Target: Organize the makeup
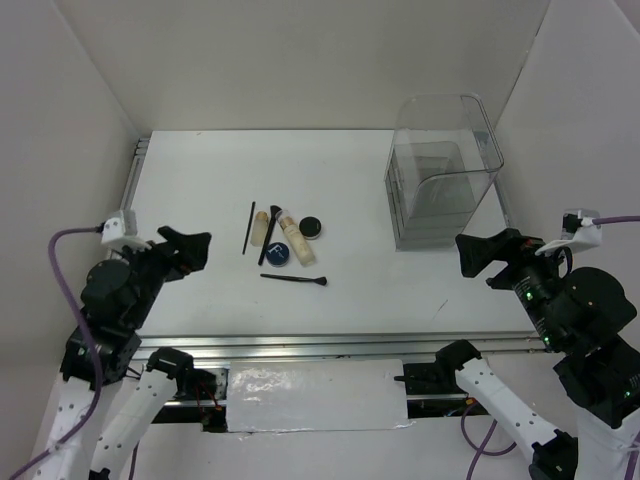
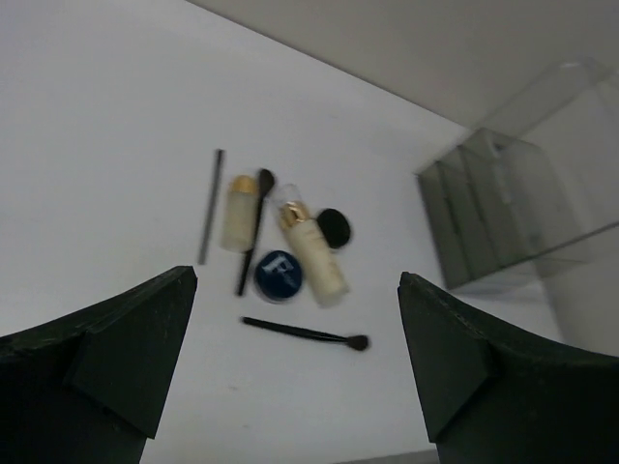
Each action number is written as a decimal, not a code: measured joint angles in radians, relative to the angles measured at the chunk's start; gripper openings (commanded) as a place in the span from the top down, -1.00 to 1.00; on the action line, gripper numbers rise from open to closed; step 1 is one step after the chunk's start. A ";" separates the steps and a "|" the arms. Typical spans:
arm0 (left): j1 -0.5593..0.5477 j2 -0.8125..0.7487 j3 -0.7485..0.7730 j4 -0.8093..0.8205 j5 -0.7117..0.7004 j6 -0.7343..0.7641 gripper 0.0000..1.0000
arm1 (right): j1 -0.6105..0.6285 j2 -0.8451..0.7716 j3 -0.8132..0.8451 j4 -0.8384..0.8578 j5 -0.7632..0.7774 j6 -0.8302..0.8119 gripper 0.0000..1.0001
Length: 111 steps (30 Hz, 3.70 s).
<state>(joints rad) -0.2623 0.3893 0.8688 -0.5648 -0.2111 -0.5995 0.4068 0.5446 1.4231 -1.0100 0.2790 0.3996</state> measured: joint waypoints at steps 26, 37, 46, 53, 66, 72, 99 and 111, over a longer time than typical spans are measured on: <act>-0.289 1.876 0.733 1.340 0.767 -0.683 -0.99 | -0.001 -0.003 -0.007 0.053 -0.328 -0.002 -1.00; -0.323 2.081 0.964 1.445 0.775 -0.807 -0.99 | -0.001 -0.003 -0.084 0.111 -0.404 -0.001 -0.99; -0.333 2.168 1.116 1.482 0.766 -0.855 -0.99 | -0.001 0.002 -0.128 0.124 -0.426 0.000 -1.00; -0.335 2.171 1.100 1.447 0.735 -0.836 -0.99 | -0.001 0.000 -0.127 0.128 -0.426 0.000 -0.99; -0.351 2.211 1.180 1.447 0.728 -0.848 -0.99 | -0.001 0.000 -0.127 0.128 -0.425 0.000 -0.99; -0.351 2.211 1.186 1.453 0.726 -0.872 -0.99 | -0.001 -0.005 -0.127 0.129 -0.425 0.000 -0.99; -0.356 1.967 1.022 1.534 0.703 -0.900 -0.99 | -0.002 0.098 -0.185 0.311 -0.058 0.192 -1.00; -0.358 1.919 1.027 1.559 0.682 -0.900 -0.99 | -0.037 0.132 -0.290 0.491 0.150 0.277 -1.00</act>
<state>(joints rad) -0.6201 2.3085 1.8954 0.9939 0.4713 -1.4994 0.3695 0.6769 1.1328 -0.5186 0.4286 0.6762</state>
